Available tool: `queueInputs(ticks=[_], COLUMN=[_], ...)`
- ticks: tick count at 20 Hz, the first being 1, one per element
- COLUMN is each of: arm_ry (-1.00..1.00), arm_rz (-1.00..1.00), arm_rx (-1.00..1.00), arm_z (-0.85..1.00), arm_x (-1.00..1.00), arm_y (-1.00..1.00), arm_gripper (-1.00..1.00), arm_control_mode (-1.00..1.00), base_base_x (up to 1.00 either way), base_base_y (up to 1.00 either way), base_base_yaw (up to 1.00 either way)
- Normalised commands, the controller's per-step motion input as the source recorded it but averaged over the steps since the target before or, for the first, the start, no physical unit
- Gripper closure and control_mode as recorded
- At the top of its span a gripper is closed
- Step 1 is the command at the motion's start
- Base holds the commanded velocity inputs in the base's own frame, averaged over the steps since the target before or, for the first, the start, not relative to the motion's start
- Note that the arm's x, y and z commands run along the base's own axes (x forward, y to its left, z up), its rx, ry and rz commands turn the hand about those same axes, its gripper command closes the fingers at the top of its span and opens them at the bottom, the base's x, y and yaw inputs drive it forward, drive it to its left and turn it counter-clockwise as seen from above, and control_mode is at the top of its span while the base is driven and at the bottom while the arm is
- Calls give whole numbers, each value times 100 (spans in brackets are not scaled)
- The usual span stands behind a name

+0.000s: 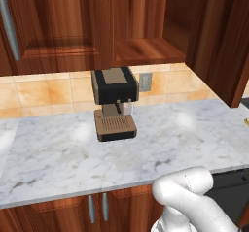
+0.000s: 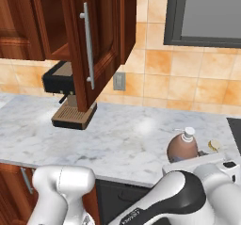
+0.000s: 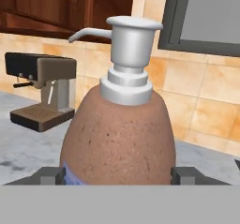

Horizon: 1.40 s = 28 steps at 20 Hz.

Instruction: Locate and retrieve the dish brush and soap dispenser from the cabinet. Place them next to the sink.

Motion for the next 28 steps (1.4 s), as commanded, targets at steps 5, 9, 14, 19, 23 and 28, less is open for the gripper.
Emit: queueInputs(ticks=[5, 9, 14, 19, 23, 28], arm_ry=[3, 2, 3, 3, 1, 10], arm_rz=[8, 8, 7, 6, 5, 4], arm_rx=[-3, -6, -8, -8, -2, 3], arm_z=[-41, -46, -38, -33, -29, -29], arm_x=[45, 28, 28, 21, 2, 1], arm_y=[-66, -43, -45, -45, -32, -8], arm_gripper=[100, 100, 100, 100, 100, 100], arm_control_mode=[-100, -100, -100, -100, -100, -100], base_base_x=[0, 0, 0, 0, 0, 0], base_base_y=[0, 0, 0, 0, 0, 0], base_base_yaw=[0, 0, 0, 0, 0, 0])
